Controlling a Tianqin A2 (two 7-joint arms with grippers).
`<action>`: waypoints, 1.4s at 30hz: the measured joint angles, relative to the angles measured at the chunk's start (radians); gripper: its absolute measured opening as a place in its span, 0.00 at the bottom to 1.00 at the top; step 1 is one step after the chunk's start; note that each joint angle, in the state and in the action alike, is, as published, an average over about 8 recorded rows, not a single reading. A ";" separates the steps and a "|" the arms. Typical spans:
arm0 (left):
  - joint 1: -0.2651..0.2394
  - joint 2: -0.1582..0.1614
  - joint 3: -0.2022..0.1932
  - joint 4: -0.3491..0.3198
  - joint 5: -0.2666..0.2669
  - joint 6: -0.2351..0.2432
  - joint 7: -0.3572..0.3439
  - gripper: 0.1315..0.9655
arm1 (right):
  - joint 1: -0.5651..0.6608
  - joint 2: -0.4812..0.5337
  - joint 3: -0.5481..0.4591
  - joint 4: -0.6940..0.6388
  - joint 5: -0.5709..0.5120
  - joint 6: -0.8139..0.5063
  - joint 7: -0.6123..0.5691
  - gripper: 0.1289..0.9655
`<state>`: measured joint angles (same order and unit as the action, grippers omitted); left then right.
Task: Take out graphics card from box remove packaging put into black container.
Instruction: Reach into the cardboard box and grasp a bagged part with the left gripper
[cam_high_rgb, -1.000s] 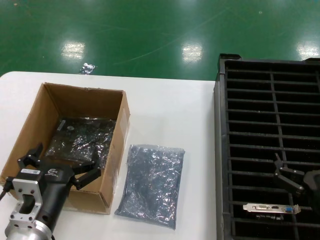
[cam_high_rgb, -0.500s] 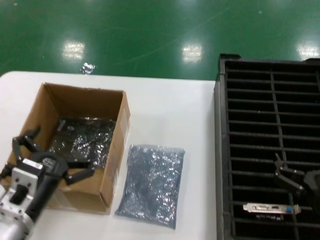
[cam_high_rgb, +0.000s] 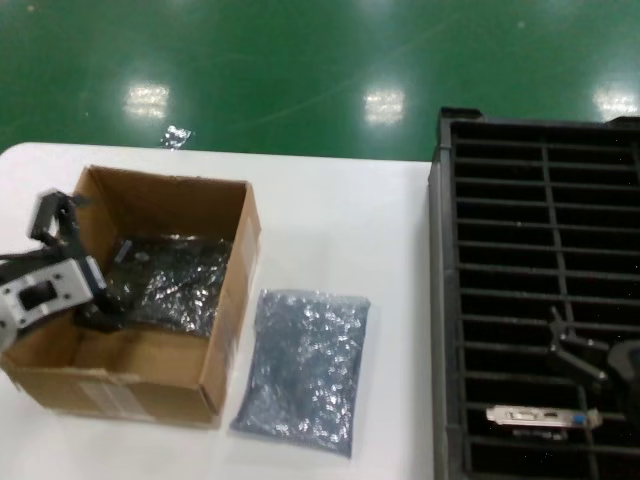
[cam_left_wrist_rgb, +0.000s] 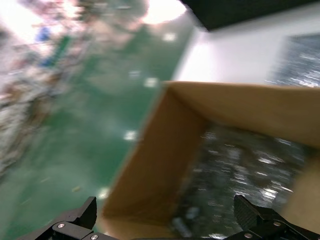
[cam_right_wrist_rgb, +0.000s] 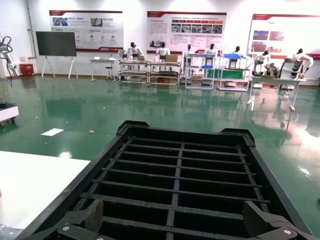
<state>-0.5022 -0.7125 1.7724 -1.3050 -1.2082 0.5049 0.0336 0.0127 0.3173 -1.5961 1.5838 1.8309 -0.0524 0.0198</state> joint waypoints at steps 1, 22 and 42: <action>-0.039 -0.001 0.026 0.034 0.007 0.036 0.024 1.00 | 0.000 0.000 0.000 0.000 0.000 0.000 0.000 1.00; -0.464 0.220 0.262 0.740 -0.019 0.119 0.687 0.99 | 0.000 0.000 0.000 0.000 0.000 0.000 0.000 1.00; -0.502 0.283 0.233 0.870 -0.129 0.008 0.951 0.74 | 0.000 0.000 0.000 0.000 0.000 0.000 0.000 1.00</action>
<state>-1.0044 -0.4295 2.0058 -0.4348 -1.3376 0.5134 0.9849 0.0127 0.3173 -1.5961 1.5838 1.8308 -0.0524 0.0200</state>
